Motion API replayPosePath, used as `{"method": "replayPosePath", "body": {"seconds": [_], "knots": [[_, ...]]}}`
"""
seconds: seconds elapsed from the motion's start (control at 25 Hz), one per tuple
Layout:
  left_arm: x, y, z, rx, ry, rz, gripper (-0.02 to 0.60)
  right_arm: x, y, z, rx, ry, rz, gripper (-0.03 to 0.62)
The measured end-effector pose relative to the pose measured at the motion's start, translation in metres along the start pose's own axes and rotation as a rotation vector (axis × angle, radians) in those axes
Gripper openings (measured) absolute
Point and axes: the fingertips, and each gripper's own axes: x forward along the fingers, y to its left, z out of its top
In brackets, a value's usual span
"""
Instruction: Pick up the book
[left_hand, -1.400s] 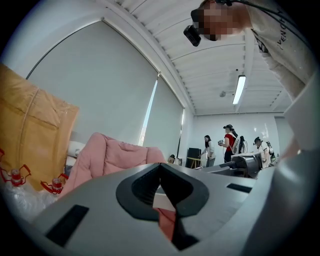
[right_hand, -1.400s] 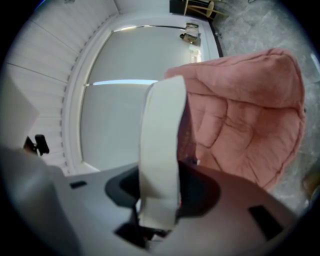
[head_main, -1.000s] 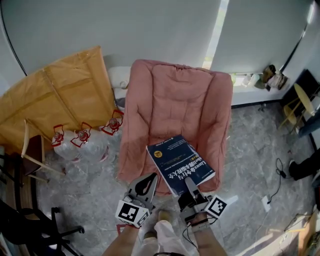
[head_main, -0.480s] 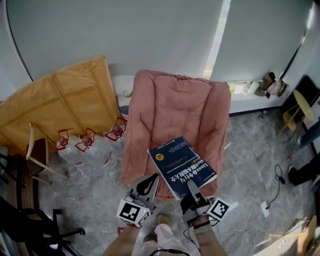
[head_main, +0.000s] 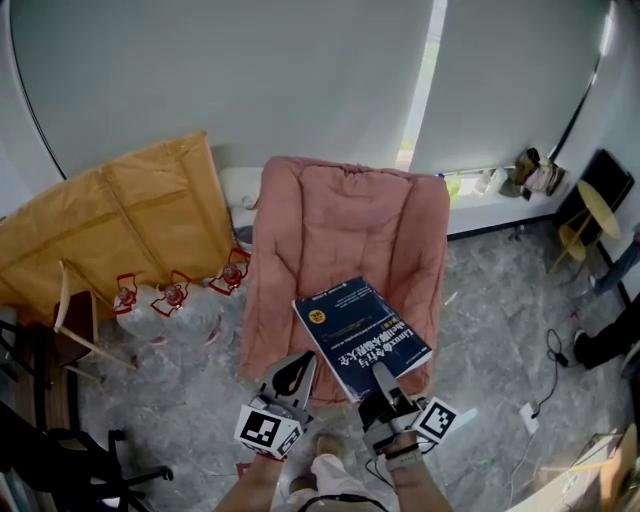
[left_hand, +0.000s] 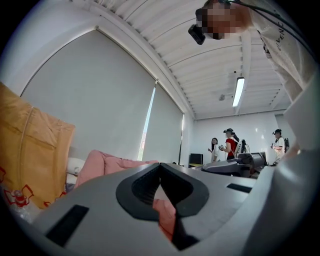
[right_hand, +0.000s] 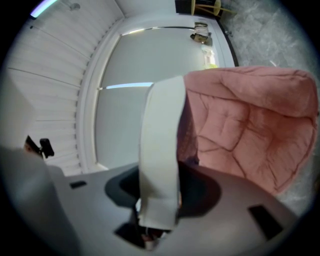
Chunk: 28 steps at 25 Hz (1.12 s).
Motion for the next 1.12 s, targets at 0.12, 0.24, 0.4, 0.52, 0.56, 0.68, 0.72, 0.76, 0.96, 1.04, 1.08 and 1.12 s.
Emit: {"method": "replayPosePath", "body": {"seconds": [0.12,0.24,0.4,0.52,0.56,0.68,0.72,0.76,0.96,1.04,1.08,1.12], "knots": [[0.001,-0.002,0.004,-0.005,-0.009,-0.003,0.008,0.0,0.005,0.003,0.001,-0.013,0.007,0.178],[0.003,-0.004,0.009,-0.006,-0.014,-0.009,0.008,0.0,0.009,0.005,0.006,-0.02,0.013,0.178],[0.004,-0.008,0.011,-0.011,-0.022,-0.017,0.008,-0.001,0.012,0.006,0.003,-0.026,0.014,0.178],[0.003,-0.009,0.011,-0.015,-0.02,-0.019,0.008,-0.001,0.012,0.005,0.002,-0.028,0.011,0.178],[0.003,-0.009,0.012,-0.015,-0.021,-0.02,0.008,-0.001,0.013,0.005,0.003,-0.028,0.011,0.178],[0.002,-0.008,0.013,-0.013,-0.024,-0.021,0.008,0.001,0.014,0.005,0.012,-0.031,0.017,0.178],[0.001,-0.007,0.014,-0.013,-0.024,-0.02,0.008,0.001,0.014,0.004,0.016,-0.032,0.018,0.178],[0.0,-0.006,0.014,-0.013,-0.024,-0.018,0.008,0.001,0.014,0.004,0.019,-0.032,0.019,0.178],[-0.002,-0.004,0.013,-0.012,-0.023,-0.015,0.008,0.002,0.013,0.002,0.014,-0.026,0.02,0.178],[-0.003,-0.005,0.014,-0.01,-0.024,-0.014,0.008,0.002,0.014,0.003,0.011,-0.023,0.025,0.178],[-0.003,-0.005,0.014,-0.01,-0.023,-0.013,0.008,0.002,0.015,0.003,0.013,-0.023,0.028,0.178],[-0.003,-0.006,0.014,-0.009,-0.023,-0.013,0.008,0.002,0.016,0.003,0.016,-0.024,0.029,0.178]]}}
